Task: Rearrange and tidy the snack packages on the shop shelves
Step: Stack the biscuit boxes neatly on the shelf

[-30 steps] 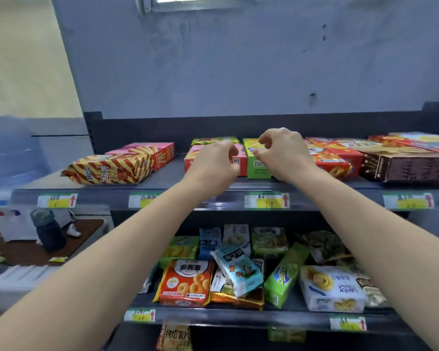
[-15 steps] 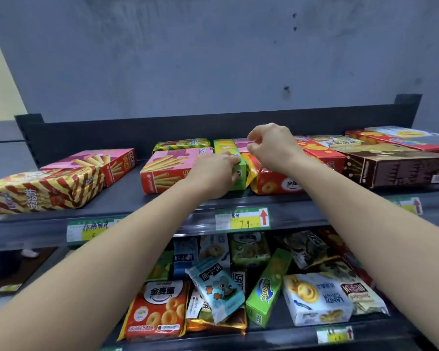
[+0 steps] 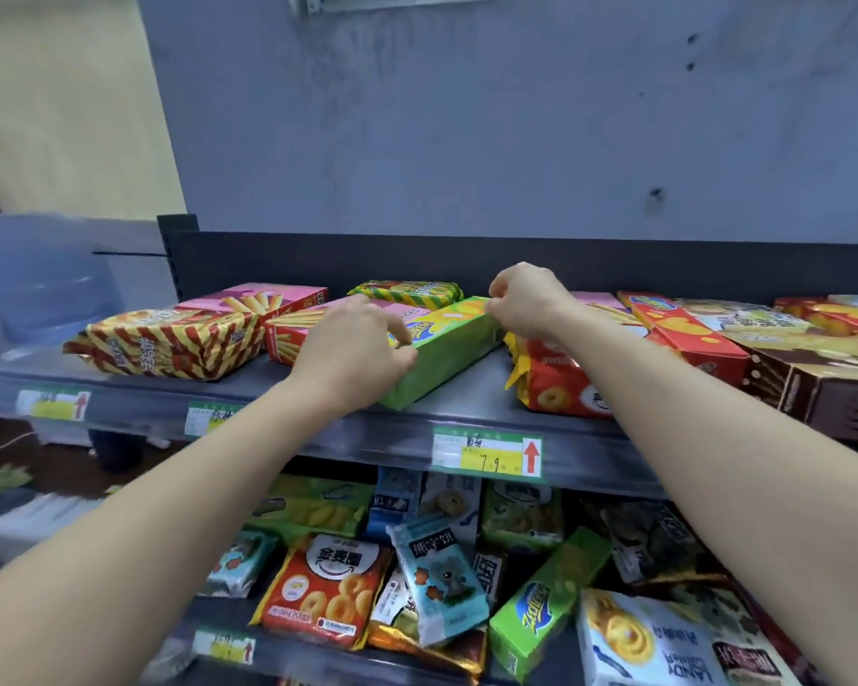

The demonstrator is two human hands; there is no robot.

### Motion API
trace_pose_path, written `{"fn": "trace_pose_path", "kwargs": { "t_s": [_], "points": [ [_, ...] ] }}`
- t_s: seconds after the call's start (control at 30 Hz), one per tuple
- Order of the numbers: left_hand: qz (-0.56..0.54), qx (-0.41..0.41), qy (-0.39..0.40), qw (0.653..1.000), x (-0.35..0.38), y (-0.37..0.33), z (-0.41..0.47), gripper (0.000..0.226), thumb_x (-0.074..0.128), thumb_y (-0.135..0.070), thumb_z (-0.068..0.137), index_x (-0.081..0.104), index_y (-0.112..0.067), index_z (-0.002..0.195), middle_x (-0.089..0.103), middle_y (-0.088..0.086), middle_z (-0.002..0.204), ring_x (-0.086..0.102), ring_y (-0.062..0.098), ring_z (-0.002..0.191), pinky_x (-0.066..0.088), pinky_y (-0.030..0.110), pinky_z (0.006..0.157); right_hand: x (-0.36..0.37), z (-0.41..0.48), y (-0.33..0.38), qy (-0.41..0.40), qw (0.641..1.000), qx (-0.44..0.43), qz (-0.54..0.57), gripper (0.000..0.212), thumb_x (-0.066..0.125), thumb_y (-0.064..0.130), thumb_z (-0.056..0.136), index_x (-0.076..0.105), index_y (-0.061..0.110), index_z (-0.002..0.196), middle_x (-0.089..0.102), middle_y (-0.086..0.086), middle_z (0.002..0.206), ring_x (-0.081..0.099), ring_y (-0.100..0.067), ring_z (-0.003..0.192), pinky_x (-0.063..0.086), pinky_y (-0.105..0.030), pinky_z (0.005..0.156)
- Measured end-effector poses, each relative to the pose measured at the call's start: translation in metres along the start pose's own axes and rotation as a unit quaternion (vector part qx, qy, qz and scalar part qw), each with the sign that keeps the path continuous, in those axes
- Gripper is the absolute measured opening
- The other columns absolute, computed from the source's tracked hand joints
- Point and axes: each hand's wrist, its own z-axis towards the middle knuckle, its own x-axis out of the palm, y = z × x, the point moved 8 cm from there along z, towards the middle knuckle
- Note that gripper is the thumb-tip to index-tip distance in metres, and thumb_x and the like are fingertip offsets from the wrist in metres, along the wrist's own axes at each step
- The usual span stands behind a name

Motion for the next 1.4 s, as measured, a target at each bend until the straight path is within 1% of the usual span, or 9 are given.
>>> {"fn": "trace_pose_path", "kwargs": {
  "t_s": [0.13, 0.27, 0.43, 0.53, 0.63, 0.8, 1.0, 1.27, 1.4],
  "points": [
    [0.015, -0.06, 0.017, 0.998, -0.008, 0.02, -0.01, 0.028, 0.058, -0.035, 0.087, 0.066, -0.024, 0.112, 0.054, 0.009, 0.129, 0.048, 0.024, 0.118, 0.037, 0.029, 0.094, 0.01, 0.016, 0.002, 0.032, 0.999, 0.005, 0.003, 0.035, 0.048, 0.016, 0.093, 0.058, -0.003, 0.121, 0.061, -0.017, 0.123, 0.058, -0.033, 0.114, 0.049, -0.038, 0.093],
    [0.04, -0.126, 0.021, 0.991, -0.005, 0.034, -0.019, 0.056, 0.057, -0.05, 0.086, 0.051, -0.016, 0.131, 0.052, 0.011, 0.133, 0.049, 0.029, 0.121, 0.04, 0.036, 0.096, 0.024, 0.027, 0.005, 0.088, 0.996, 0.001, -0.035, 0.037, 0.044, 0.028, 0.098, 0.057, -0.002, 0.115, 0.059, -0.014, 0.12, 0.054, -0.029, 0.097, 0.039, -0.028, 0.076],
    [-0.026, -0.169, 0.036, 0.985, 0.005, 0.037, -0.022, 0.051, 0.061, -0.047, 0.085, 0.054, -0.009, 0.119, 0.061, 0.01, 0.12, 0.056, 0.028, 0.109, 0.046, 0.037, 0.091, 0.041, 0.037, -0.006, 0.128, 0.989, 0.039, -0.057, 0.054, 0.031, 0.044, 0.1, 0.046, 0.005, 0.134, 0.042, -0.014, 0.144, 0.035, -0.036, 0.134, 0.023, -0.045, 0.113],
    [-0.056, -0.18, 0.031, 0.982, 0.005, 0.033, -0.021, 0.043, 0.063, -0.04, 0.086, 0.058, -0.005, 0.11, 0.064, 0.01, 0.111, 0.057, 0.028, 0.102, 0.047, 0.038, 0.088, 0.052, 0.055, -0.015, 0.121, 0.99, 0.058, -0.053, 0.055, 0.029, 0.049, 0.097, 0.046, 0.011, 0.133, 0.039, -0.016, 0.146, 0.027, -0.04, 0.138, 0.018, -0.051, 0.114],
    [-0.083, -0.192, 0.007, 0.978, 0.0, 0.028, -0.023, 0.035, 0.067, -0.033, 0.084, 0.057, -0.005, 0.103, 0.06, 0.008, 0.102, 0.056, 0.027, 0.1, 0.044, 0.038, 0.088, 0.048, 0.055, -0.016, 0.113, 0.991, 0.073, -0.014, 0.044, 0.032, 0.034, 0.096, 0.046, 0.008, 0.129, 0.038, -0.019, 0.144, 0.025, -0.043, 0.136, 0.017, -0.052, 0.114],
    [-0.115, -0.18, -0.055, 0.975, -0.011, 0.018, -0.026, 0.047, 0.074, -0.028, 0.078, 0.051, -0.007, 0.114, 0.058, 0.007, 0.11, 0.056, 0.025, 0.101, 0.045, 0.035, 0.083, 0.025, 0.052, -0.013, 0.046, 0.996, 0.063, 0.049, 0.025, 0.035, 0.012, 0.097, 0.055, -0.004, 0.1, 0.051, -0.015, 0.111, 0.047, -0.032, 0.109, 0.033, -0.032, 0.097],
    [-0.129, -0.151, -0.152, 0.968, -0.039, 0.008, -0.027, 0.051, 0.068, -0.01, 0.077, 0.047, -0.008, 0.124, 0.046, 0.012, 0.12, 0.049, 0.025, 0.105, 0.036, 0.025, 0.085, 0.002, 0.038, -0.01, -0.025, 0.985, 0.068, 0.159, 0.041, 0.038, 0.023, 0.096, 0.044, 0.001, 0.13, 0.043, -0.02, 0.138, 0.041, -0.038, 0.126, 0.035, -0.035, 0.101],
    [-0.204, -0.235, -0.216, 0.926, -0.044, 0.043, -0.051, 0.064, 0.055, 0.002, 0.081, 0.036, -0.009, 0.141, 0.04, 0.01, 0.133, 0.047, 0.022, 0.118, 0.035, 0.02, 0.092, 0.0, -0.014, 0.012, -0.054, 0.975, 0.024, 0.213, 0.043, 0.04, 0.026, 0.097, 0.038, 0.002, 0.133, 0.036, -0.021, 0.139, 0.034, -0.038, 0.129, 0.03, -0.038, 0.105],
    [-0.256, -0.265, -0.255, 0.894, -0.044, 0.062, -0.074, 0.063, 0.059, -0.005, 0.075, 0.04, -0.004, 0.135, 0.049, 0.013, 0.13, 0.054, 0.025, 0.114, 0.045, 0.038, 0.102, 0.003, -0.041, 0.032, -0.064, 0.969, 0.004, 0.24, 0.041, 0.04, 0.024, 0.096, 0.039, 0.002, 0.131, 0.035, -0.019, 0.138, 0.034, -0.035, 0.128, 0.031, -0.04, 0.105]
  ]
}}
